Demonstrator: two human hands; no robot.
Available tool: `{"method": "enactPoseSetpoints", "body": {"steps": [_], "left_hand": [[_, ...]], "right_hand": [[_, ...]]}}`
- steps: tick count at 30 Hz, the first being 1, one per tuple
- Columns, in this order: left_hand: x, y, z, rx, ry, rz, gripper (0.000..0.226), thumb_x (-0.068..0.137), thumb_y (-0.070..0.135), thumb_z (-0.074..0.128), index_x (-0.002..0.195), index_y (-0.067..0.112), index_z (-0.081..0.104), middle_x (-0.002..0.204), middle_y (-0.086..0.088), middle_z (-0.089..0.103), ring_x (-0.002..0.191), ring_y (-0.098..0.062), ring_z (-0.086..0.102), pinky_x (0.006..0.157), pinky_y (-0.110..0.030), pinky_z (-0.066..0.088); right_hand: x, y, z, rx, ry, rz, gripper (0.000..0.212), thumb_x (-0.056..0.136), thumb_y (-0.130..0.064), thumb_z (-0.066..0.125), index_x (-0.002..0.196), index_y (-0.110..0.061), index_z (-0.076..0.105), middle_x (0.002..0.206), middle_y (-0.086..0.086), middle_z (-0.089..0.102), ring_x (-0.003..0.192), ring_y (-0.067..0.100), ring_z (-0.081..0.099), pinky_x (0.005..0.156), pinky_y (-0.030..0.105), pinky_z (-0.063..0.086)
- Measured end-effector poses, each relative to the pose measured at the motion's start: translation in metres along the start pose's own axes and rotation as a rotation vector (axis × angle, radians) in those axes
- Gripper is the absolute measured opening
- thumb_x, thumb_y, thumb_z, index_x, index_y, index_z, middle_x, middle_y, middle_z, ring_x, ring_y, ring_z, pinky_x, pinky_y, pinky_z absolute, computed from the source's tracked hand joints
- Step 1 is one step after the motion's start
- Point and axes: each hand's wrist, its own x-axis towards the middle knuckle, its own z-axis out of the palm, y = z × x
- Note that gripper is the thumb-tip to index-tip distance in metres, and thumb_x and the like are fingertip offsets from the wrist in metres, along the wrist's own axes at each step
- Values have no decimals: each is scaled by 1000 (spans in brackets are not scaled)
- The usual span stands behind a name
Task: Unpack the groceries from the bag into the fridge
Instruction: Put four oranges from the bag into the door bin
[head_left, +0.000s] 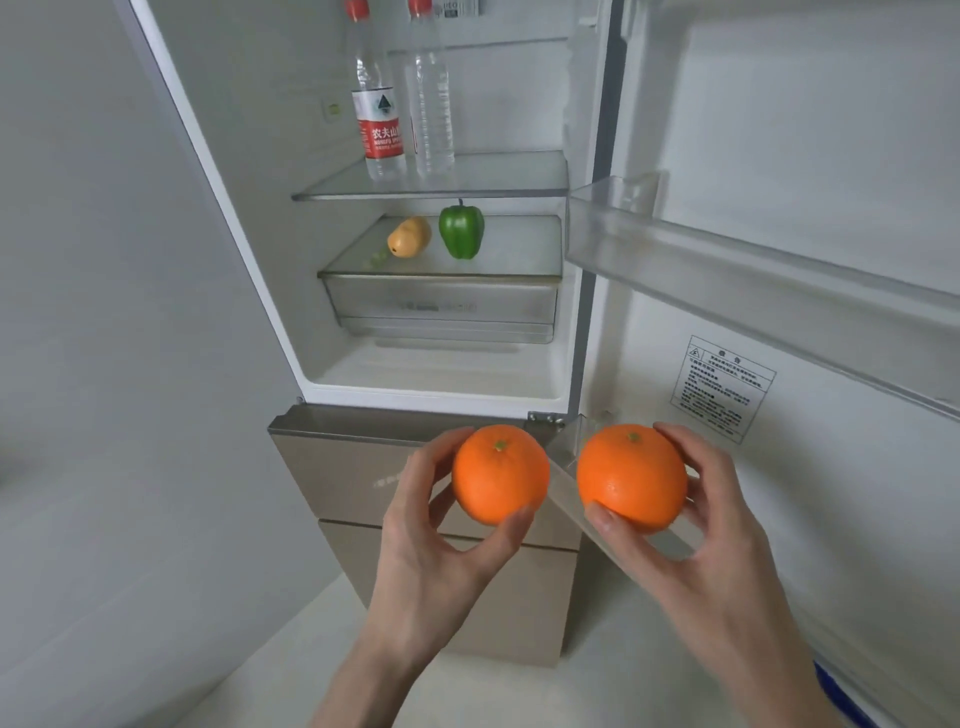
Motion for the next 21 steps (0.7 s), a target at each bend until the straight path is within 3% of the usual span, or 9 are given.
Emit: {"method": "enactPoseSetpoints", "body": {"steps": [4, 9, 14, 18, 21], "left_hand": [[18, -7, 21, -46, -76, 3, 64, 73, 15, 91, 127, 23, 57, 127, 12, 65, 127, -18, 58, 98, -27, 55], [32, -9, 47, -103, -163, 26, 64, 73, 12, 91, 125, 26, 55, 124, 17, 63, 125, -13, 59, 99, -27, 54], [44, -16, 70, -85, -258, 63, 77, 70, 24, 92, 135, 37, 52, 126, 23, 56, 126, -9, 56, 94, -18, 53], [57, -24, 81, -22, -370, 135, 70, 72, 27, 92, 130, 39, 53, 128, 20, 55, 124, -7, 57, 95, -16, 51], [68, -31, 86, 85, -474, 179, 73, 72, 41, 90, 132, 41, 47, 129, 26, 51, 121, 7, 53, 95, -7, 45]], "right_hand": [[9, 13, -16, -39, 81, 36, 77, 65, -50, 85, 133, -43, 50, 133, -18, 56, 110, 7, 64, 84, 22, 50], [8, 18, -32, -110, 152, 84, 80, 63, -59, 84, 133, -42, 50, 132, -17, 57, 112, 7, 62, 88, 27, 51], [-2, 22, -41, -187, 172, 133, 84, 65, -59, 81, 140, -49, 44, 136, -22, 54, 116, 5, 60, 89, 23, 51], [-9, 23, -43, -245, 224, 178, 76, 66, -55, 81, 133, -44, 48, 131, -24, 53, 114, 7, 60, 91, 29, 54], [-12, 26, -42, -271, 260, 237, 74, 68, -44, 89, 130, -43, 48, 130, -20, 54, 114, 9, 61, 90, 28, 55]]}}
